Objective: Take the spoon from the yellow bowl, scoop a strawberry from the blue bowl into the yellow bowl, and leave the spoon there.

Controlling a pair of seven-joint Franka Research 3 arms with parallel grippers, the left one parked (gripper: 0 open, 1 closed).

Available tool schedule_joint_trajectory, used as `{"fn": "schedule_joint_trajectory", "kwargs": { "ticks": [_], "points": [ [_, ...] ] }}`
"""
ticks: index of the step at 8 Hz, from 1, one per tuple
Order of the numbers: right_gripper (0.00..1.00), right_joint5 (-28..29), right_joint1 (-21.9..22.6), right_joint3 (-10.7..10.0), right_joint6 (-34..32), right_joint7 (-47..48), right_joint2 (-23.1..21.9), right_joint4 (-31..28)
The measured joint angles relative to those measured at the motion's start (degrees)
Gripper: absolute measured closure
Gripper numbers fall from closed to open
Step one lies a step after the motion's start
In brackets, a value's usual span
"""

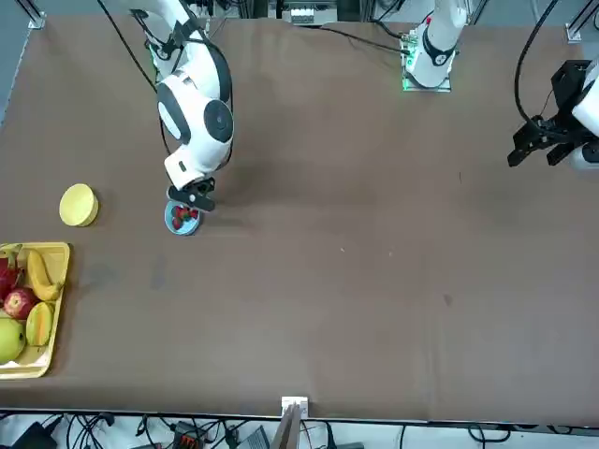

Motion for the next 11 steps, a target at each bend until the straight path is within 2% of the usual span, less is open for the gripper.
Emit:
{"fn": "schedule_joint_trajectory", "kwargs": {
  "ticks": [8, 11],
  "points": [
    [0.89, -0.01, -0.14, -0.03, 2.72, -2.99, -1.15, -0.36],
    [0.89, 0.04, -1.58, -0.05, 3.2, -6.25, -1.97, -0.35]
  ]
}}
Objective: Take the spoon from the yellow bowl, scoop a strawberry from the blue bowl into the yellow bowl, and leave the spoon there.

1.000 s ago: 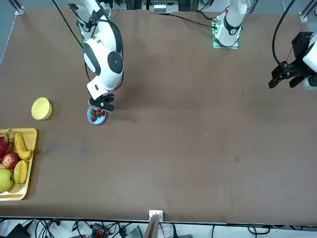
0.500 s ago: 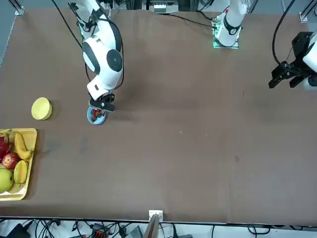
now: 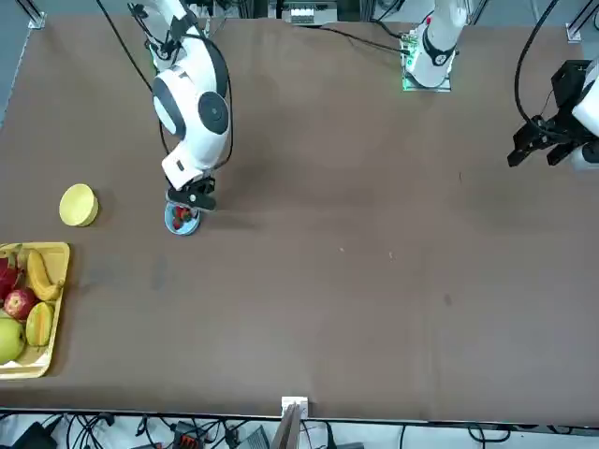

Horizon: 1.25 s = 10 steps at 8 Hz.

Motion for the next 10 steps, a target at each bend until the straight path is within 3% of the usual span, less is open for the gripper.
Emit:
{"fn": "schedule_joint_trajectory", "kwargs": {
  "ticks": [2, 6, 10],
  "points": [
    [0.89, 2.26, -1.16, 0.0, 2.06, -2.65, -0.17, -0.04],
    [0.89, 12.49, -5.07, -0.04, 2.99, -16.78, -2.83, -0.04],
    [0.89, 13.21, -7.71, -0.05, 3.19, -24.47, -3.32, -0.54]
  ]
}}
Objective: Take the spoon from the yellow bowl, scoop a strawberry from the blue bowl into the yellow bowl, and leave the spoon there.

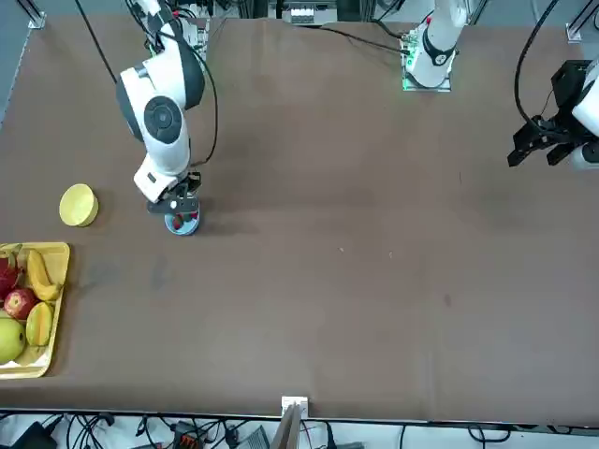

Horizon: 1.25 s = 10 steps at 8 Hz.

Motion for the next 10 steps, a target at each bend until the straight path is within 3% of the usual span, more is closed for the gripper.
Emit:
{"fn": "schedule_joint_trajectory", "kwargs": {
  "ticks": [4, 10],
  "points": [
    [0.89, 2.1, -2.93, -0.02, 5.22, -4.66, -0.07, -2.52],
    [0.89, 5.41, -3.93, -0.02, 5.85, -8.25, -0.16, -2.53]
  ]
}}
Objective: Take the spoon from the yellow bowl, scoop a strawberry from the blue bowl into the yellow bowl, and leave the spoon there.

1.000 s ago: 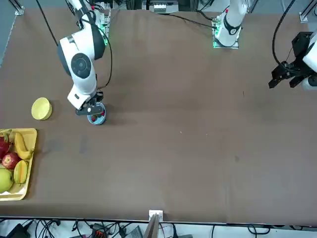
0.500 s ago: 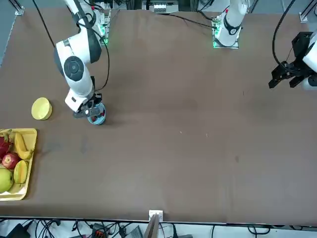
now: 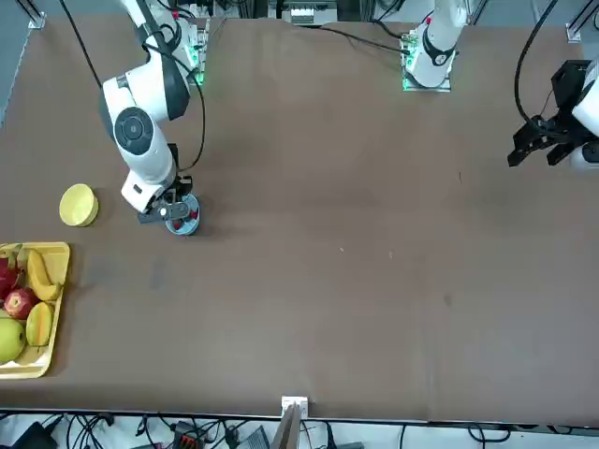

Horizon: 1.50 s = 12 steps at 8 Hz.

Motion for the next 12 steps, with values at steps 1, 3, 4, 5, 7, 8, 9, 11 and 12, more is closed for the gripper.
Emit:
{"fn": "schedule_joint_trajectory", "kwargs": {
  "ticks": [1, 3, 4, 5, 7, 8, 9, 11, 12],
  "points": [
    [0.89, 0.02, -0.14, -0.03, 0.0, -0.51, 0.01, 0.0],
    [0.89, 0.03, -0.49, -0.18, 0.07, -0.85, 0.21, -0.1],
    [0.89, 0.04, -0.62, -0.18, 0.58, -0.89, 0.32, -0.2],
    [0.89, 0.04, -0.66, -0.18, 1.27, -0.9, 0.43, -0.29],
    [0.89, 0.04, -0.66, -0.18, 2.57, -0.92, 0.57, -0.55],
    [0.89, 0.05, -0.67, -0.18, 3.33, -0.93, 0.69, -0.82],
    [0.89, 0.04, -0.68, -0.18, 3.97, -0.93, 0.75, -1.32],
    [0.89, 0.03, -0.71, -0.21, 4.59, -0.95, 0.75, -2.05],
    [0.89, -0.01, -0.72, -0.21, 4.62, -0.95, 0.74, -2.05]
  ]
}}
